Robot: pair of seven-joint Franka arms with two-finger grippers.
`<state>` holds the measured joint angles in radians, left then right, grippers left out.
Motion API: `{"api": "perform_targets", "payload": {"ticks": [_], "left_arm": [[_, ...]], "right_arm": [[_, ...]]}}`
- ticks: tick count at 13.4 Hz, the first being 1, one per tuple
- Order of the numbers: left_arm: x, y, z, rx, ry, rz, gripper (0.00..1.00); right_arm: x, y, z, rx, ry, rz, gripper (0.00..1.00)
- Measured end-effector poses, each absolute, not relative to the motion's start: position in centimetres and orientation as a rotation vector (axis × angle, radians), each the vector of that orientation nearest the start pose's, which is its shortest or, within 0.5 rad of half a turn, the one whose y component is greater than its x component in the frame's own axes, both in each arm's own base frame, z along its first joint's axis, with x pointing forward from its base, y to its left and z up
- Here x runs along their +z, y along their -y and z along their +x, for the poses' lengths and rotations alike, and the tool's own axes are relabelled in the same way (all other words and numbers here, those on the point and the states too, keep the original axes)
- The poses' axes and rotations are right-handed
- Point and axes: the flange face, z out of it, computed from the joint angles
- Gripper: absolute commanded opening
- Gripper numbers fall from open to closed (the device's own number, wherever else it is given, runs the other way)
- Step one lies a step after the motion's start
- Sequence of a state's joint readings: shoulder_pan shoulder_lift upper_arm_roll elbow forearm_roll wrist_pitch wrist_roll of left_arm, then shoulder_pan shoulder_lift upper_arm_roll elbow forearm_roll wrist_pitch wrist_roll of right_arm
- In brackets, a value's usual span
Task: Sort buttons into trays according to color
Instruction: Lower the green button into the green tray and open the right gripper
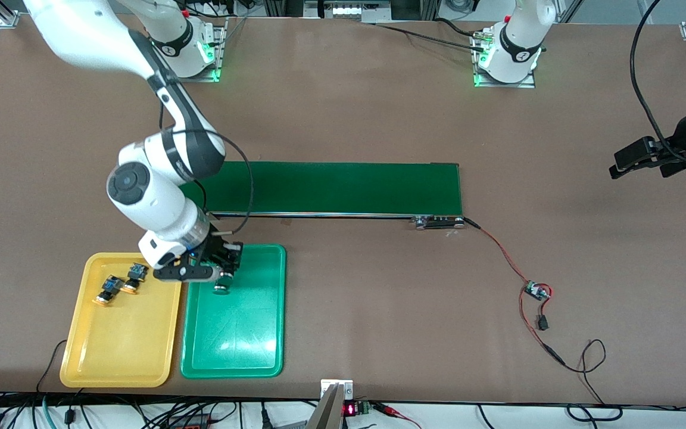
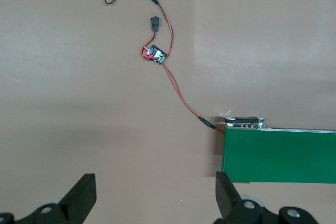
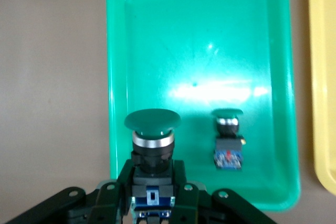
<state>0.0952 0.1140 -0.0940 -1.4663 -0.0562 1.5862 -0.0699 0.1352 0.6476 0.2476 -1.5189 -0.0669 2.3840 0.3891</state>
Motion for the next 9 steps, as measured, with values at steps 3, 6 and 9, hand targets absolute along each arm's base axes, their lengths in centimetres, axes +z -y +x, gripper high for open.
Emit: {"api": "perform_targets", "payload": {"ticks": [3,6,9], "left_arm": [[61.1,0.3,59.1,-0.009,0.115,-3.207,1.0],[61.1,0.7,59.1,-0.01,0.106,-3.204,1.0],[61.1,0.9,59.1,-0.011,0.107,-3.196,1.0]], "right_arm": [[28.6,-24.5,70.1,-0.31,-0.047,-2.927,0.14],[26.4,-24.7,70.2,-0.303,-0.028,-2.924,0.68],[25.6,-24.7,70.3,-0.304,-0.02,-2.922,1.0]]}}
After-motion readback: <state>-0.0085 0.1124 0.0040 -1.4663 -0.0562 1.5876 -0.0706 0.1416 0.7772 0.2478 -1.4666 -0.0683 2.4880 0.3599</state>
